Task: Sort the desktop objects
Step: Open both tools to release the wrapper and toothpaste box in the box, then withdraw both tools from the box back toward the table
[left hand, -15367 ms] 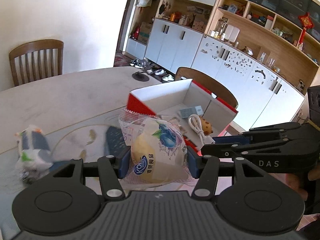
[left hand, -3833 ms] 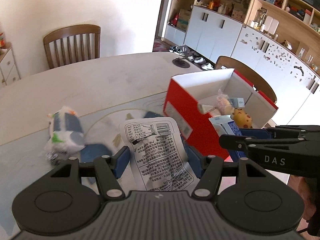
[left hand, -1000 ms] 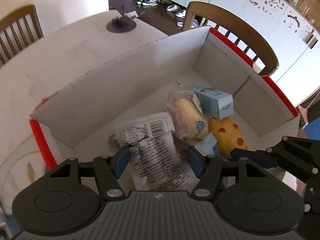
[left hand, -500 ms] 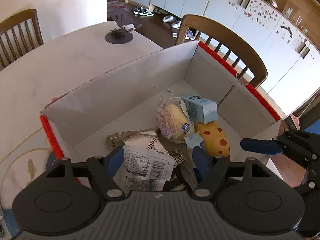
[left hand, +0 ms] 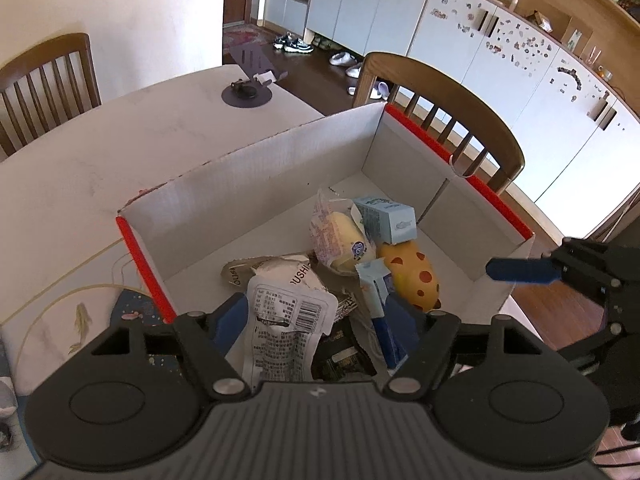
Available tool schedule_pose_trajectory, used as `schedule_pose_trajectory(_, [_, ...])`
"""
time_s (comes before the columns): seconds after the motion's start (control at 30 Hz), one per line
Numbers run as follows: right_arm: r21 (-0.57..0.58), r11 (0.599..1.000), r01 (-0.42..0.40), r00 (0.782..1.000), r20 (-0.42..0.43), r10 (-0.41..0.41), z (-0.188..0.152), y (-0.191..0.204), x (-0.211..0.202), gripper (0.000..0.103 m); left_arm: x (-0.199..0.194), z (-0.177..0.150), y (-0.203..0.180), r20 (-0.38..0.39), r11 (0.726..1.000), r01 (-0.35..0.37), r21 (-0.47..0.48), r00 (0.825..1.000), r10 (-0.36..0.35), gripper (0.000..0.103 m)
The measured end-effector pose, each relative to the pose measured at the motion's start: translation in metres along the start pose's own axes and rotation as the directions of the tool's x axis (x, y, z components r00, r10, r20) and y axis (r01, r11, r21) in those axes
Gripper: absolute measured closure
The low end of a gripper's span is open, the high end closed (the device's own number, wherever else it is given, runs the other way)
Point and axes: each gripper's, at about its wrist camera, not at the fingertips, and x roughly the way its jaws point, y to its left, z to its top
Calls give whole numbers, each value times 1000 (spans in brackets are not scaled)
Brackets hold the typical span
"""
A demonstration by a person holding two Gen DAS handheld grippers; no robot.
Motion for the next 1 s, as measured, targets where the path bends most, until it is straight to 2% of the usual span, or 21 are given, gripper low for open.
schedule_pose_trajectory(0.27, [10, 1000, 15, 1000, 25, -16, 2, -12, -12, 22, -15, -11, -2, 15, 1000, -9, -5, 1000, 9, 28])
schedule_pose_trajectory(0.33, [14, 1000, 21, 999, 31, -21, 2, -14, -14, 21, -17, -15, -3, 16, 1000, -7, -4, 1000, 7, 17])
schedule_pose_trajectory(0.5, [36, 999, 32, 999, 43, -33, 1, -17, -15, 20, -24, -24, -4, 35, 1000, -7, -9, 999, 8, 15])
schedule_pose_trajectory(0.6, [44, 998, 33, 999, 41, -34, 0, -16, -15, 19, -29, -28, -5, 54, 1000, -9, -7, 999, 9, 0])
schedule_pose_trajectory(0.77, [51, 998, 28, 999, 41, -30, -2, -10, -16, 18, -39, -36, -8, 88, 1000, -7, -20, 996, 9, 0])
schedule_pose_trajectory(1.0, [62, 998, 29, 998, 57, -33, -3, 3, -20, 17, -50, -48, -6, 88, 1000, -10, -28, 996, 12, 0])
